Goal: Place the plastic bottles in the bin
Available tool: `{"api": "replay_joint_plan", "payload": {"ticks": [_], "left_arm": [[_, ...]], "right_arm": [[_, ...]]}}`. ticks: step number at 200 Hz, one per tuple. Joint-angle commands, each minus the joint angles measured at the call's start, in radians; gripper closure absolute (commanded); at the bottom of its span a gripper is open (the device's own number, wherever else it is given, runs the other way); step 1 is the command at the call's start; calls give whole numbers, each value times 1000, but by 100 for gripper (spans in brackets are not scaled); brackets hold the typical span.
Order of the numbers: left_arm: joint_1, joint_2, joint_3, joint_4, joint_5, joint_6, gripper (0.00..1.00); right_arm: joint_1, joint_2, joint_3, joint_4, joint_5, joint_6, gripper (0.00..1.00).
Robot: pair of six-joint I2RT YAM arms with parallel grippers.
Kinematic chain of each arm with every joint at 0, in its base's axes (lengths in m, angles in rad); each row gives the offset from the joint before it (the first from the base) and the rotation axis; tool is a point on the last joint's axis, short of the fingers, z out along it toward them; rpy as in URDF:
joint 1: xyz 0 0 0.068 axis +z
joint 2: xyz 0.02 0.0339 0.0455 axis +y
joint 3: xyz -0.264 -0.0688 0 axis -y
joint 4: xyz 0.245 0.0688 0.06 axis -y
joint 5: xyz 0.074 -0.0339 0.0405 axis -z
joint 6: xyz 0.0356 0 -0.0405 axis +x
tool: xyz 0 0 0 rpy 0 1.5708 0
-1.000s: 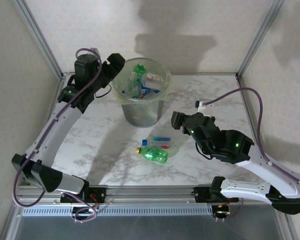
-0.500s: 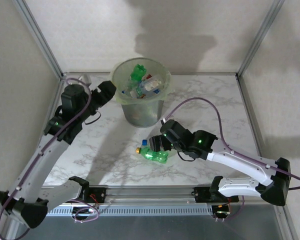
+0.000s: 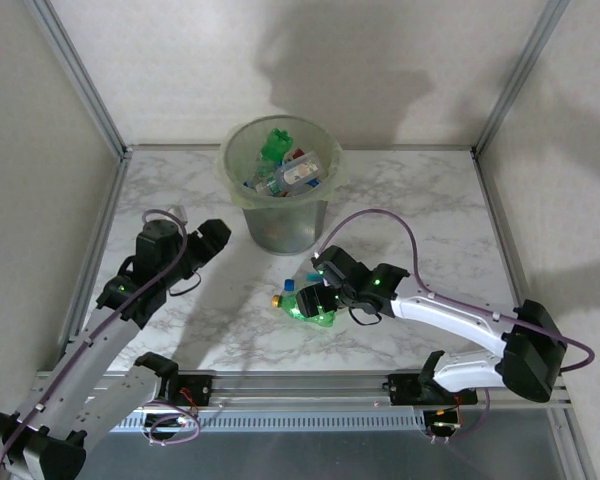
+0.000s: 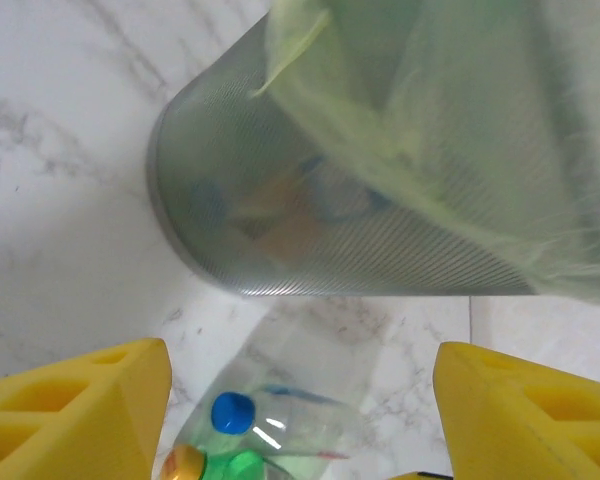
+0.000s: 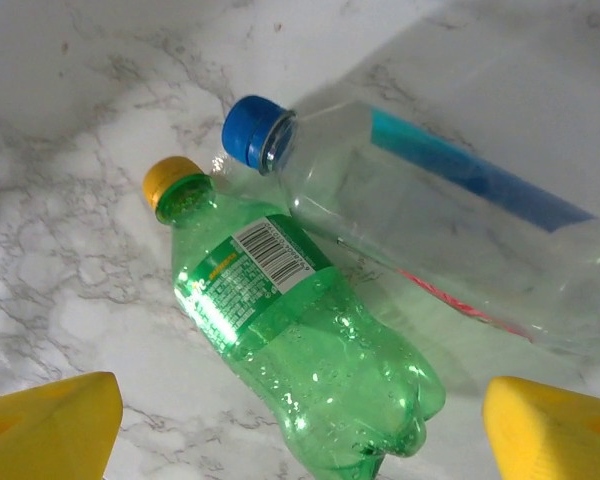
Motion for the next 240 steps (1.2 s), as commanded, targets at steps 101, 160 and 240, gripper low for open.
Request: {"api": "replay_joint_plan", "payload": {"ticks": [101, 160, 240], "left_arm": [[7, -38, -149, 60, 70, -82, 33], [6, -35, -169, 80, 73, -88, 33], [7, -33, -195, 90, 66, -101, 33]], "right_arm": [[84, 179, -7, 50, 22, -62, 11], [115, 251, 8, 47, 47, -65, 15], [156, 318, 29, 63, 57, -73, 26]]}}
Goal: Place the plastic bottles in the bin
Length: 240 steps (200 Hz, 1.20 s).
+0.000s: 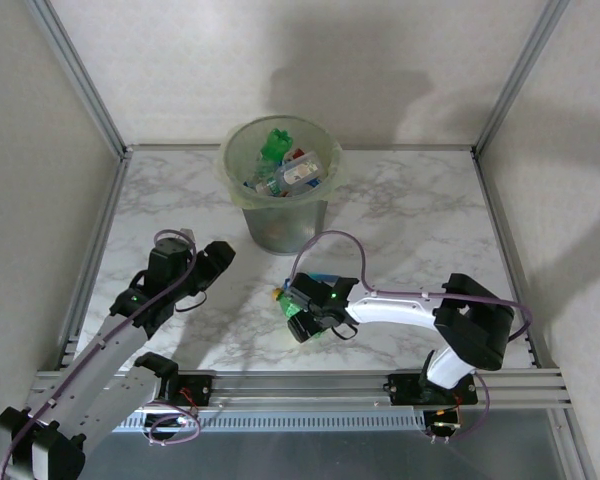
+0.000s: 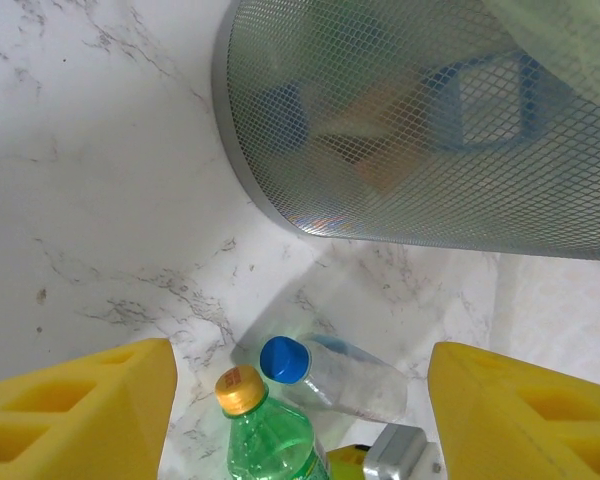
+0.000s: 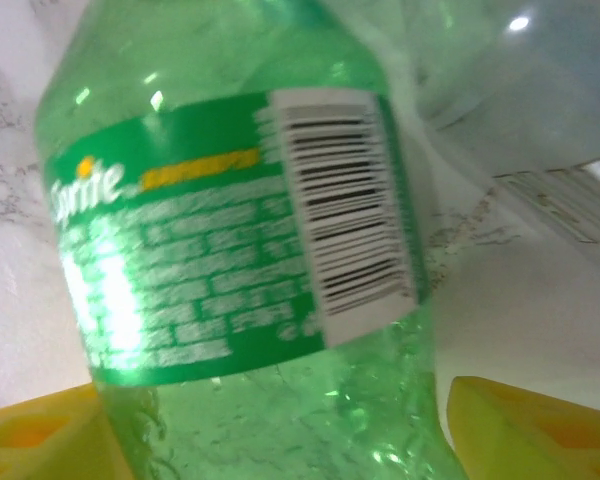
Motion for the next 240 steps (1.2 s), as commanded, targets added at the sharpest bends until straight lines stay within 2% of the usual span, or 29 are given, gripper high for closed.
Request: {"api": "replay_joint_plan", "payload": {"ticks": [1, 67, 135, 180, 207, 240], "left_arm": [[7, -9, -10, 19, 7, -8, 33], [7, -3, -13, 22, -1, -20, 33], [8, -27, 77, -32, -93, 41, 29], [8, -16, 139, 84, 26, 40, 26], [8, 19, 199, 99, 116, 67, 25], [3, 30, 255, 83, 133, 92, 26]], "right_arm": [[20, 17, 29, -2, 23, -10, 27], [56, -22, 67, -36, 53, -7, 41], [102, -158, 134, -96, 81, 20, 43], [107, -274, 179, -85, 110, 46, 44], [107, -323, 199, -68, 142, 52, 45], [107, -380, 235, -52, 199, 58, 47]]}}
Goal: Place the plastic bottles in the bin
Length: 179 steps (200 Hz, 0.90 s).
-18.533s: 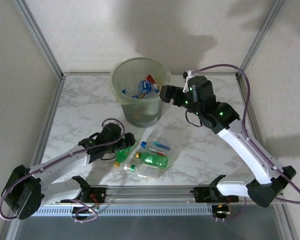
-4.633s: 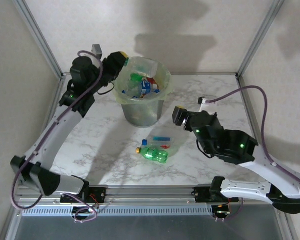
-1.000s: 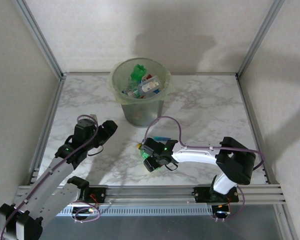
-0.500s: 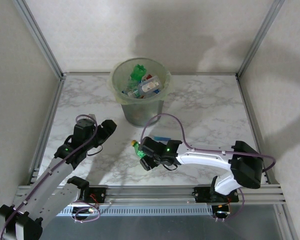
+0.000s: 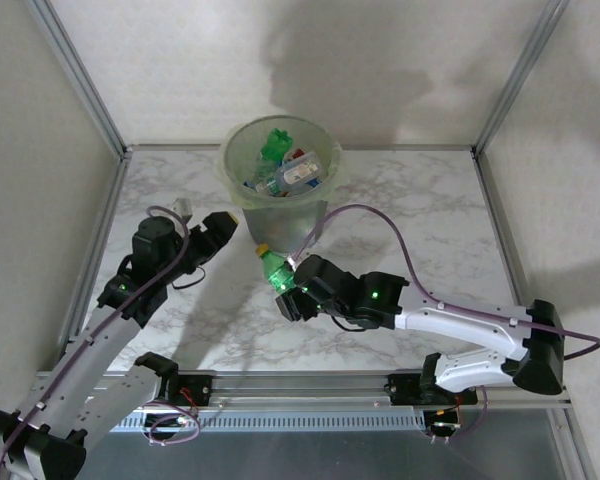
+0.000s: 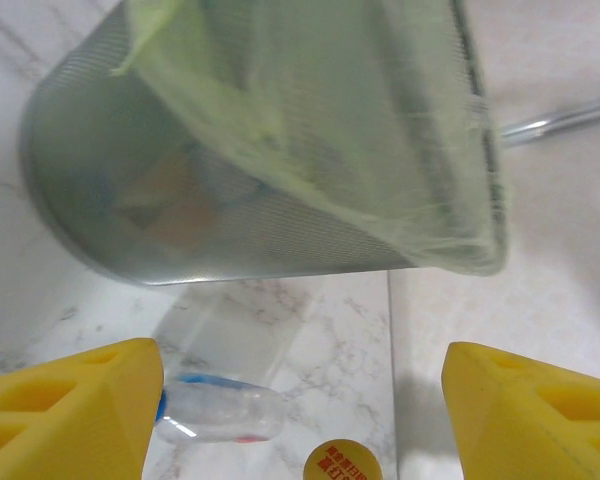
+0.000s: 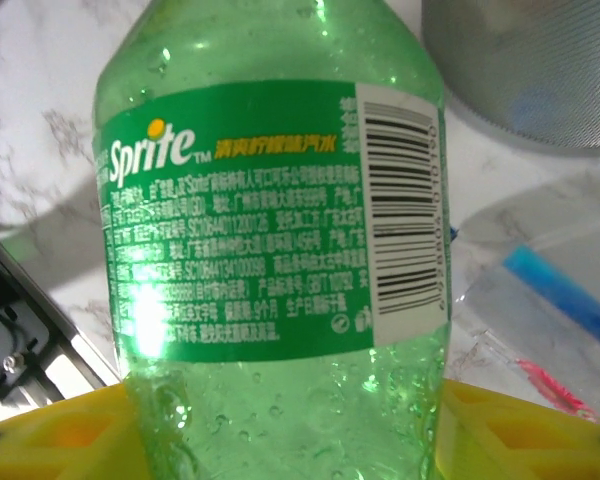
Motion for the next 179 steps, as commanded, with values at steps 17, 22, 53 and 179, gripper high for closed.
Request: {"api": "replay_joint_plan", "payload": {"ticks": [17, 22, 53, 179], "left_arm": [[1, -27, 42, 42, 55, 26, 25], [2, -29, 38, 54, 62, 21, 25], [1, -52, 5, 89, 57, 2, 25], [2, -134, -87, 56, -82, -52, 28]], "right_arm": [[9, -72, 80, 28, 98, 20, 47], [8, -77, 89, 29, 105, 21, 47], [10, -115, 150, 38, 204, 42, 47], [-330, 269, 663, 137, 78, 91, 44]]}}
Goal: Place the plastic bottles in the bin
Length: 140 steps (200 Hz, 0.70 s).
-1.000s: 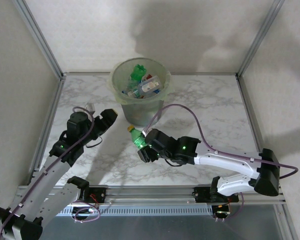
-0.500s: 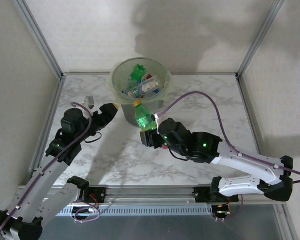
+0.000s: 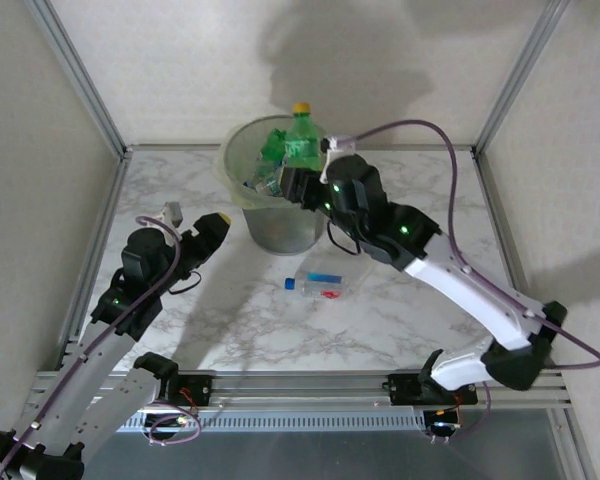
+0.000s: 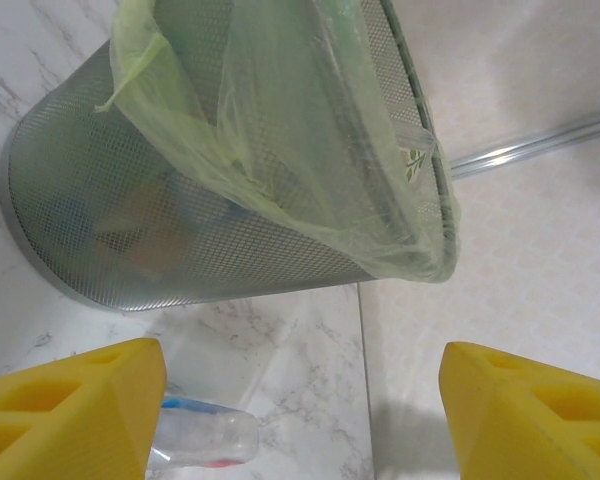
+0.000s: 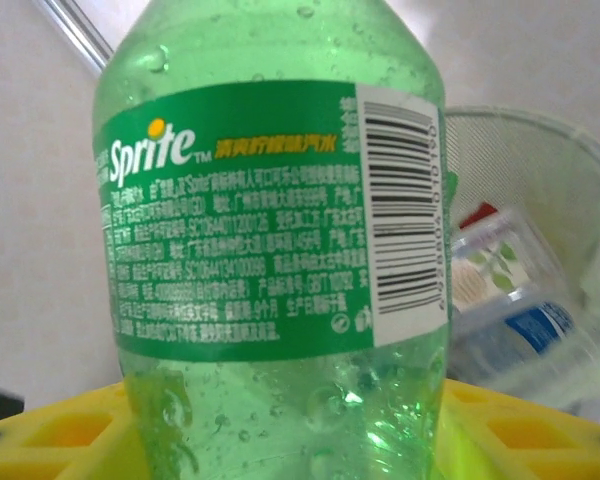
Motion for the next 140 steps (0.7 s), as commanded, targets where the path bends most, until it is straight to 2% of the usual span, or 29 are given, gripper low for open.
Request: {"api": "replay_joint_plan", "payload": {"ticks": [1, 51, 96, 116, 140], "left_arm": [[2, -23, -19, -2, -29, -18, 28], [4, -29, -32, -20, -44, -22, 29], [2, -20, -39, -22, -48, -19, 29], [3, -19, -43, -21, -50, -18, 30], [2, -18, -48, -18, -50, -19, 30]], "right_arm": [[-36, 101, 109, 13, -48, 7, 44], [-106, 335, 321, -27, -113, -7, 44], [-131, 469, 446, -77, -96, 11, 44], [-152, 517, 491, -93, -130, 32, 44], [-158, 565, 542, -105, -158, 35, 36]]}}
